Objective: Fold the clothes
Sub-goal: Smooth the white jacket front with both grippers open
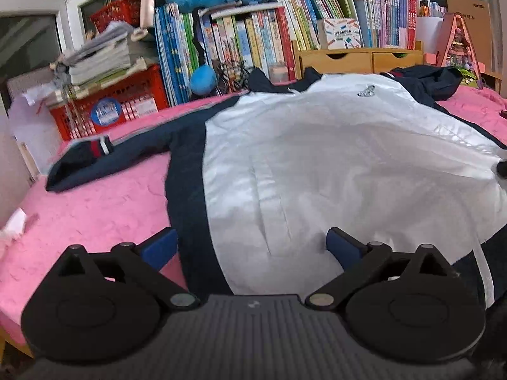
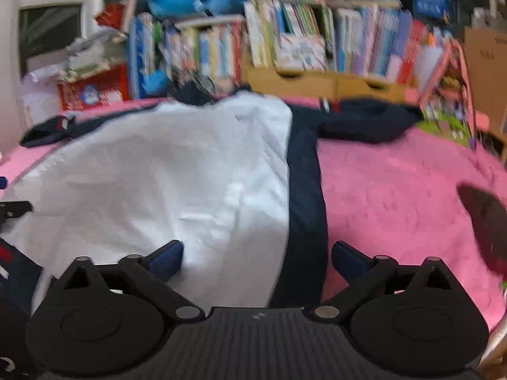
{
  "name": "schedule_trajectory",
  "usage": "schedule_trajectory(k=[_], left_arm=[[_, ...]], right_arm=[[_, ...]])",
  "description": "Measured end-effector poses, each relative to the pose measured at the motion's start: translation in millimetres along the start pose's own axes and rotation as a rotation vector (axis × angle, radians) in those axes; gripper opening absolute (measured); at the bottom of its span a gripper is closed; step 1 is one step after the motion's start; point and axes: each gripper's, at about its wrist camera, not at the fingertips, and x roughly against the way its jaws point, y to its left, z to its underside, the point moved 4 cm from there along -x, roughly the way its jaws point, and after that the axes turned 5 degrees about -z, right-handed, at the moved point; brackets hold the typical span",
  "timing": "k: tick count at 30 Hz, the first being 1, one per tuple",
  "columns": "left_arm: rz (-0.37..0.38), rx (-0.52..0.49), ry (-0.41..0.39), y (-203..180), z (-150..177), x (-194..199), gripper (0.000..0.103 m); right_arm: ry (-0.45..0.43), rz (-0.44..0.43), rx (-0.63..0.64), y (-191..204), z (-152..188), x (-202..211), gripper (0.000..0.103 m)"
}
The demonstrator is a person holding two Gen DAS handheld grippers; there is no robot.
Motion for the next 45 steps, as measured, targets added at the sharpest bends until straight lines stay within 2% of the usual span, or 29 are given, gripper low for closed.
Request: schedule_trajectory(k=[4, 12, 15, 20, 27, 30, 34, 39, 43, 45], left_arm=[[-0.02, -0.019, -0.013, -2.2, -4.8, -1.4, 0.102], [-0.024, -0.024, 0.013, -4.6, 3.7, -10.0, 0.103], [-0.019, -0.013, 0.017, -2.4, 4.9, -11.5, 0.103], [0.0, 0.014, 0.026, 2.7, 7.3, -13.7, 0.103], [-0.017, 0.044, 0.039, 13.8, 10.8, -13.6, 0.103], [-0.03, 0.07, 0.051, 19.1, 11.4, -14.2, 0.103], [-0.033, 0.089, 0.065, 22.4, 12.0, -14.1, 0.103], [-0.047, 0.059, 0.058, 14.6, 8.3, -9.3, 0.103], [-0.045, 0.044, 0.027, 10.5, -2.4, -2.4, 0.103], [-0.037, 0.044, 0.002, 10.2, -11.5, -0.7, 0.103]], right_arm=[[-0.051, -0.058, 0.075, 26.7, -19.3, -4.4, 0.1], [0.028, -0.088, 0.113, 51.6, -17.1, -54.1, 0.1], [0.039, -0.091, 0.076, 46.1, -8.6, -59.3, 0.102], [0.041, -0.038, 0.023, 16.0, -3.5, -56.4, 0.103], [0.055, 0.107, -0.087, -43.8, 3.0, -40.7, 0.103], [0.057, 0.084, -0.08, -46.8, 5.3, -38.3, 0.103], [0.047, 0.103, -0.029, -32.9, 0.0, -39.2, 0.103], [0.034, 0.113, 0.023, -23.9, -7.2, -37.4, 0.103], [0.003, 0.063, -0.02, -26.0, -14.6, -30.8, 0.103], [-0.015, 0.009, -0.032, -21.7, -17.8, -28.9, 0.103]])
